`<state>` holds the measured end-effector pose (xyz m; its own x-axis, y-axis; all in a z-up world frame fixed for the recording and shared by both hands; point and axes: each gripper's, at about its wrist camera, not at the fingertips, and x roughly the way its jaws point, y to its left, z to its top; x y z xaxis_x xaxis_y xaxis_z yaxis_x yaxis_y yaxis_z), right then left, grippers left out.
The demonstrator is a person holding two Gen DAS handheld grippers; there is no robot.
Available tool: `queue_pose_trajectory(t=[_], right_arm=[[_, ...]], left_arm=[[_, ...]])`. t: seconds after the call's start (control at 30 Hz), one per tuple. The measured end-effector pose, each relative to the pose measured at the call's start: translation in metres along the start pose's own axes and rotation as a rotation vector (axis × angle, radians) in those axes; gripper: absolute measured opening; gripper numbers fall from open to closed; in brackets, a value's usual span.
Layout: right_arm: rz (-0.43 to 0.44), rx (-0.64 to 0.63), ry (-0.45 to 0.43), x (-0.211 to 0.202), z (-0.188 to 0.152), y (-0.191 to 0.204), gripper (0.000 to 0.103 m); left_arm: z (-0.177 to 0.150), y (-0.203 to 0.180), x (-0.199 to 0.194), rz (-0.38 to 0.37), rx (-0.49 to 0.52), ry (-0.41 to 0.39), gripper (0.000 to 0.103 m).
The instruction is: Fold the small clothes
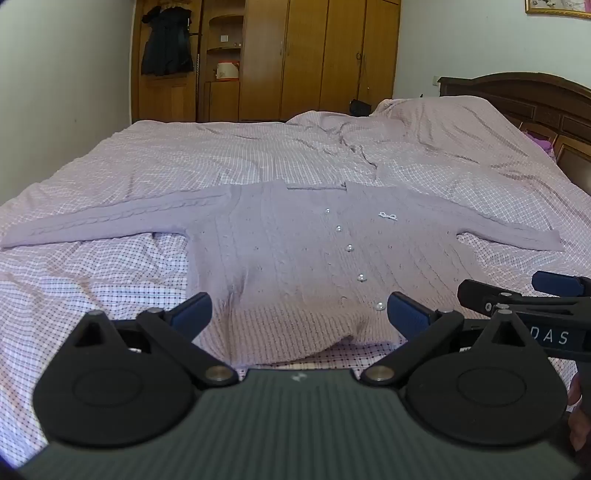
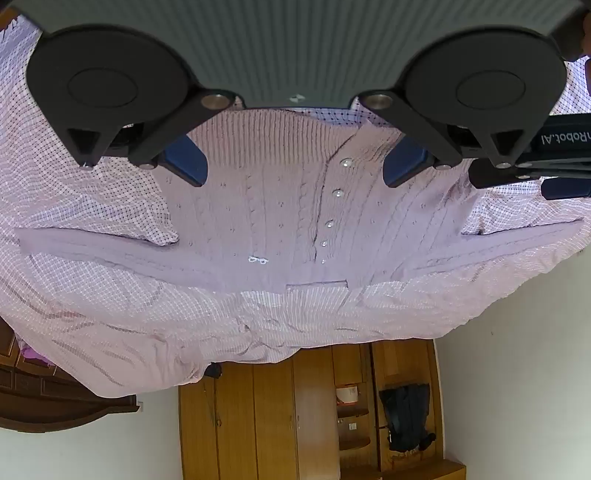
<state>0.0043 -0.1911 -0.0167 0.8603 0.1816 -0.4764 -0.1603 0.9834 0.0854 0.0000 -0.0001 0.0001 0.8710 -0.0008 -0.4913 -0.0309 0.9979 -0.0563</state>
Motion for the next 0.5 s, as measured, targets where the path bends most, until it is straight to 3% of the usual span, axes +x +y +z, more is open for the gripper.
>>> queue_pose_trajectory(t=[0.5], right_arm=[[-0.024, -0.011, 0.0, 0.0004, 0.0016, 0.0019, 0.103]], left_arm=[[0.0003, -0.0004, -0.001, -0.001, 0.006, 0.0, 0.103]])
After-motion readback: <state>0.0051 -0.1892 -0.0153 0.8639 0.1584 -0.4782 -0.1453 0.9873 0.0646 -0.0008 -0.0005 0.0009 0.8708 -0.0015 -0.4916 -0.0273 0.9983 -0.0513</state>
